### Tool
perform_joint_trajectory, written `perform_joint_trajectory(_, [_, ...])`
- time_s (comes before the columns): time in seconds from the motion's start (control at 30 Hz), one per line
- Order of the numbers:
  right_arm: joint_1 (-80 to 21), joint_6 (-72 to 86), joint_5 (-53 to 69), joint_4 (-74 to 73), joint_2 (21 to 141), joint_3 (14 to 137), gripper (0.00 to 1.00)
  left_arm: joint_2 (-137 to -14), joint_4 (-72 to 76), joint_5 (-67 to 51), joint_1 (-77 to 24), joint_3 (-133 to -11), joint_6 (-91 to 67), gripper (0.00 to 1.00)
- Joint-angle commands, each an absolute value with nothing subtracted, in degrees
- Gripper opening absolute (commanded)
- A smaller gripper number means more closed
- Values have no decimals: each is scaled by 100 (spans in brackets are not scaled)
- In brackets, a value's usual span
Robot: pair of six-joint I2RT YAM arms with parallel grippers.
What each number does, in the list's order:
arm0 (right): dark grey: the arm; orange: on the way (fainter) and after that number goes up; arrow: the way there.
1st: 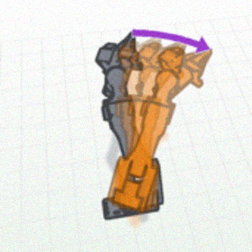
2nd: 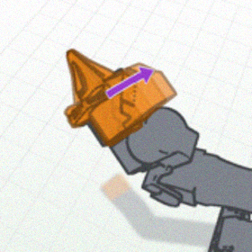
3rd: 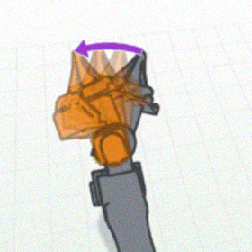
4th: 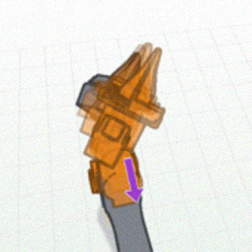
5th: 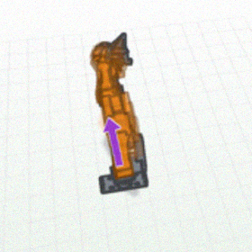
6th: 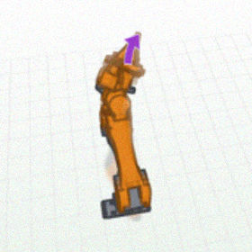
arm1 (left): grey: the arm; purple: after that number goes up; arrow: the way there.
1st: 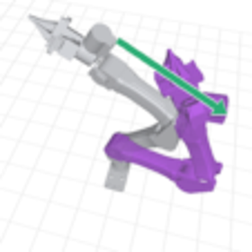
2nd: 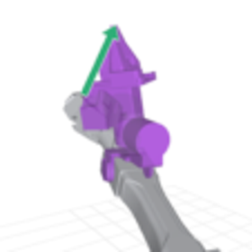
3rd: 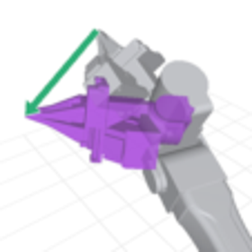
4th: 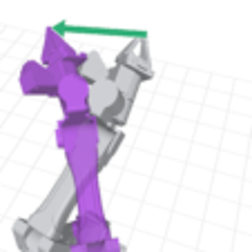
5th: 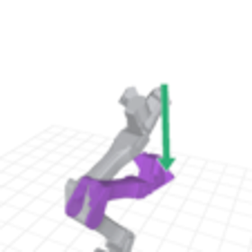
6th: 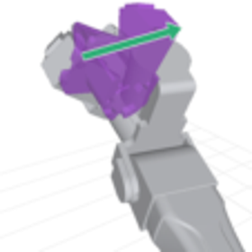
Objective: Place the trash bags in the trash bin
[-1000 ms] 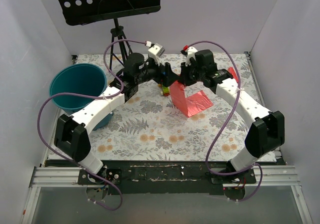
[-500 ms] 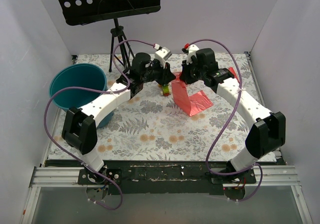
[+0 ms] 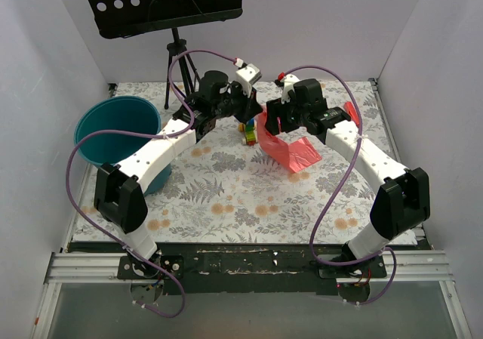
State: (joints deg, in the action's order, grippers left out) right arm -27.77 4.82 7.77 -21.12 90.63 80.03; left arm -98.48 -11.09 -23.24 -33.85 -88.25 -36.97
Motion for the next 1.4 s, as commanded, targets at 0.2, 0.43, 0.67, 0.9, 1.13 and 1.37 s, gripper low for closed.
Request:
perform_joint_trajectory(0.2, [-2313, 677, 35, -2206, 8798, 7902, 69, -8508, -1503, -1415, -3393, -8562, -2602, 0])
perform_joint_trajectory(0.43, [-1328, 554, 394, -2303, 8254, 7463, 37, -8236, -1486, -950, -3393, -7972, -2557, 0])
perform_joint_trajectory(0.67, [-1081, 431, 2238, -1943, 7524, 6733, 1, -8218, -1345, -1203, -3393, -7612, -2979, 0])
perform_joint_trajectory(0.9, [-1160, -139, 2629, -2021, 7374, 6802, 1, -8043, -1083, -3074, -3410, -7796, -2795, 66])
perform_joint_trajectory(1.13, [-1493, -544, 2268, -2144, 7611, 7233, 1, -8630, -914, -3348, -3752, -8603, -2541, 73])
perform_joint_trajectory(1.37, [-1872, -747, 2048, -2294, 7761, 7567, 1, -9517, -1493, -3077, -4052, -9447, -1882, 72])
